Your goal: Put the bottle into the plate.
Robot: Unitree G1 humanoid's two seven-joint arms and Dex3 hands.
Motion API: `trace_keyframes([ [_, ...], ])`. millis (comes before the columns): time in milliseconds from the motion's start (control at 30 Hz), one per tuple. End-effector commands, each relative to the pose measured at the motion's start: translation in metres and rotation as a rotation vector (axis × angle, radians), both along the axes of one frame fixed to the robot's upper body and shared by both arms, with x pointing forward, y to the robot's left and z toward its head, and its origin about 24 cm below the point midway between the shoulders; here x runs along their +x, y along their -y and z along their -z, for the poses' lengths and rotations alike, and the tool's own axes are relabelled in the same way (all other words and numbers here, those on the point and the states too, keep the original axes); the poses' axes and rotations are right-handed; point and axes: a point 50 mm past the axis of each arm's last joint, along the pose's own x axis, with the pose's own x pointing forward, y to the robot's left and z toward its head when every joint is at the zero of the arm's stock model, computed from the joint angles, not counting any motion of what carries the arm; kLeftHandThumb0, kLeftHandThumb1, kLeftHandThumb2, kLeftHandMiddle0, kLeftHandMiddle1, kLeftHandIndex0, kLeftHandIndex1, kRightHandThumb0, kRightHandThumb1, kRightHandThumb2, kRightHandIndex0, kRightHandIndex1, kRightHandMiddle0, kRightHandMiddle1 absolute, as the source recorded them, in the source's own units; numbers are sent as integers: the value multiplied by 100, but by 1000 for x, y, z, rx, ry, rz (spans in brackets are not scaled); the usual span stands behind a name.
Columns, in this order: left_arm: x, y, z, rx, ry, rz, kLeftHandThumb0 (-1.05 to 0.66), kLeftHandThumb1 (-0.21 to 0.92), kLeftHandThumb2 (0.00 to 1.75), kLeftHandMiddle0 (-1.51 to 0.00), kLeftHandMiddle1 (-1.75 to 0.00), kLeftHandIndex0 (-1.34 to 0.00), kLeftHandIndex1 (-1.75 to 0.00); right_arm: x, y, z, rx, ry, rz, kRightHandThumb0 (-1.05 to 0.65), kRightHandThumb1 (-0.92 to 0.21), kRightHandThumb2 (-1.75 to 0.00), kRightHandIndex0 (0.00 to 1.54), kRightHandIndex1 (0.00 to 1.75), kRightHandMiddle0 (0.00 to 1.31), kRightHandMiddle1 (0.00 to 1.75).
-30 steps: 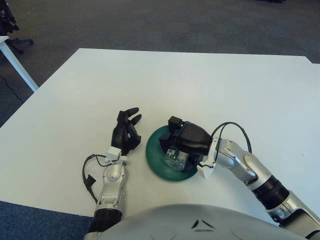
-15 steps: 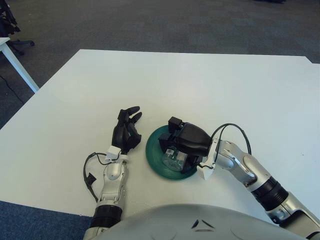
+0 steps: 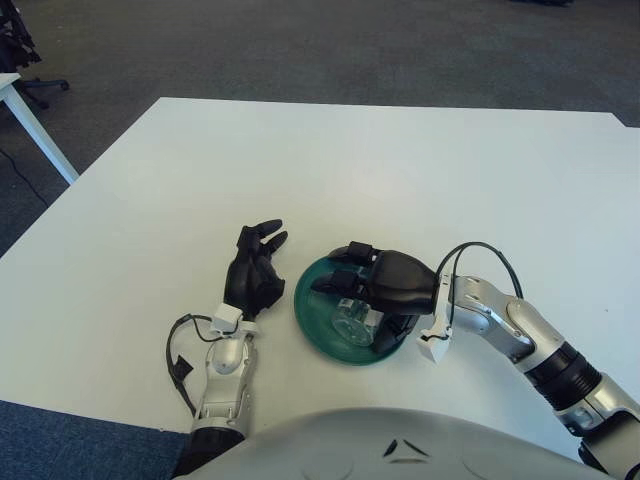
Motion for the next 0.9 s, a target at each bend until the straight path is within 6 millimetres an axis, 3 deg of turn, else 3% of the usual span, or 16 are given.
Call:
trace_keyframes([
  [0,-17,-3,29,-40,-150,-14,-80,92,112,-35,-43,-7,-106,9,4,-6,20,53,19,-105,-92,-96,0,0,0,0],
  [433,-15,0,24,4,-106,-38,-77,92,111,-39,-46,-7,-108,38,29,-19,270,39,225,-105,-92,-88,0,0,0,0],
  [667,-11,-2,25,73,-113,-32,-80,92,109,-42,-47,-10,-109,58,50,-11,396,-151,348,-105,-92,-83,0,0,0,0],
  [867,-8,-5,28,107,-89,31,-84,92,109,-41,-46,-13,-108,55,62,-2,535,-300,433,-105,-92,-84,0,0,0,0],
])
